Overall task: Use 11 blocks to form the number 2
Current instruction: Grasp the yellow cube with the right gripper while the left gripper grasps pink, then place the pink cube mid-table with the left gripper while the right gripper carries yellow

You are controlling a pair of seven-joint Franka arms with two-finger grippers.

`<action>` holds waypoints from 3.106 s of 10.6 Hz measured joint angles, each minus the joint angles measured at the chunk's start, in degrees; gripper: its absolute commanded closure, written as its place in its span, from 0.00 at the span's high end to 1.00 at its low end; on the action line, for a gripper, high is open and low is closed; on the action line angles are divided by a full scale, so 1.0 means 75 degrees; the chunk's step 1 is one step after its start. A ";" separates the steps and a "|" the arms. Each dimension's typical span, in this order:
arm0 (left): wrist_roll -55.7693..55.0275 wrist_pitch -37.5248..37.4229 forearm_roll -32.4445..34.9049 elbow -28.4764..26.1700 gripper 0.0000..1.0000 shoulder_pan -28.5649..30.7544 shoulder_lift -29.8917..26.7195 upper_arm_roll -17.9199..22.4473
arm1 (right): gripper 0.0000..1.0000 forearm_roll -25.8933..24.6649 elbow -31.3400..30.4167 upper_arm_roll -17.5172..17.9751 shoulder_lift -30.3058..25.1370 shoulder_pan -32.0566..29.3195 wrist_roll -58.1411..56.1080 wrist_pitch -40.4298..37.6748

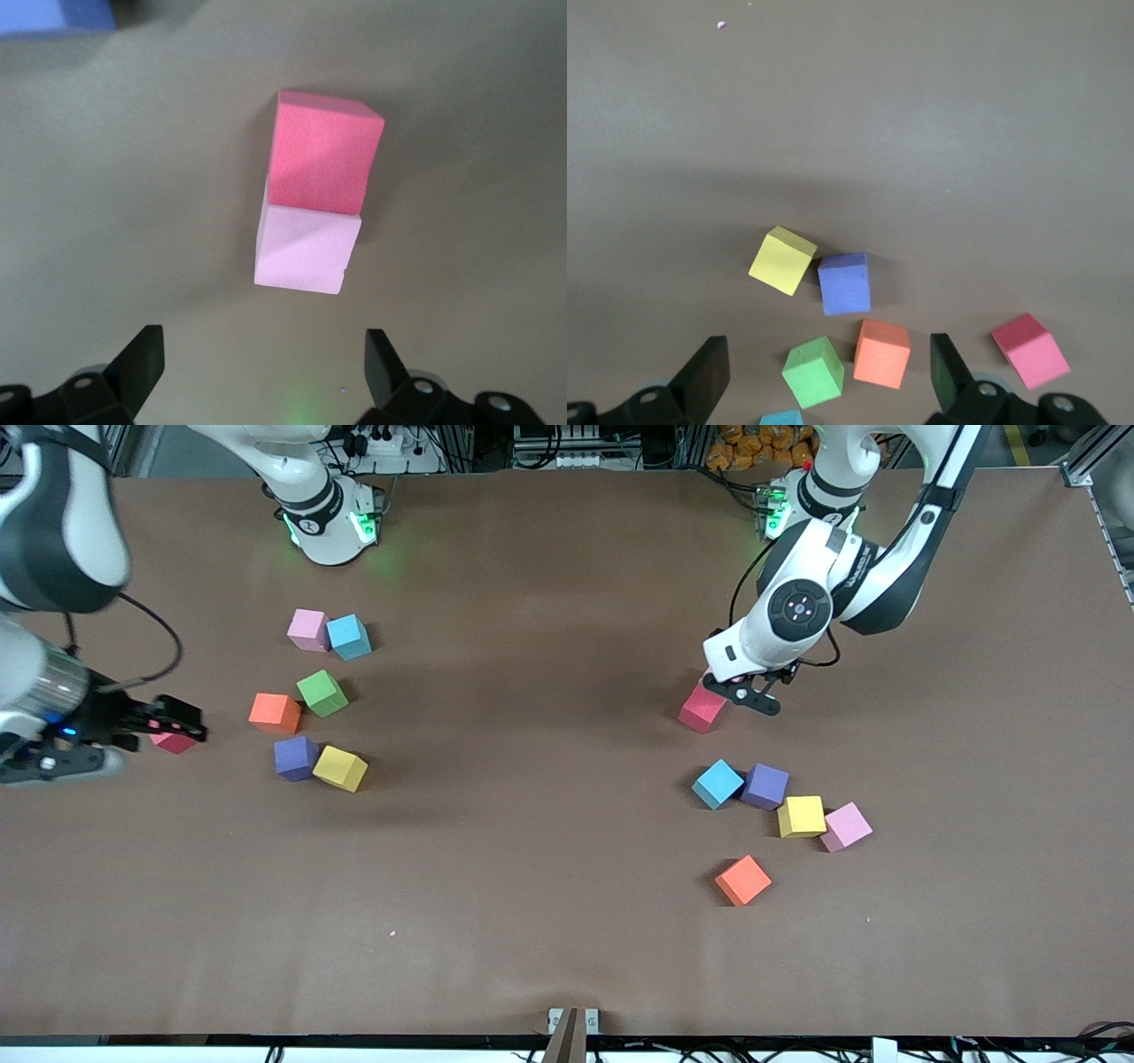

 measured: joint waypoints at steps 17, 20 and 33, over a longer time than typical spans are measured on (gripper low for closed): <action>-0.0881 0.1165 0.0718 -0.0048 0.79 -0.0220 0.1720 -0.0035 | 1.00 -0.0033 -0.3639 -0.0049 0.0906 0.1428 -0.4987 0.4815; -0.1001 0.1178 0.0735 -0.0039 0.46 -0.0223 0.1805 -0.0036 | 1.00 -0.0046 -0.3856 -0.0029 0.1089 0.1458 -0.5554 0.4921; -0.6070 0.0529 0.0384 0.1690 0.46 -0.1832 0.2197 -0.1161 | 1.00 -0.0239 -0.3504 -0.0127 0.1645 0.1416 -0.6477 0.5357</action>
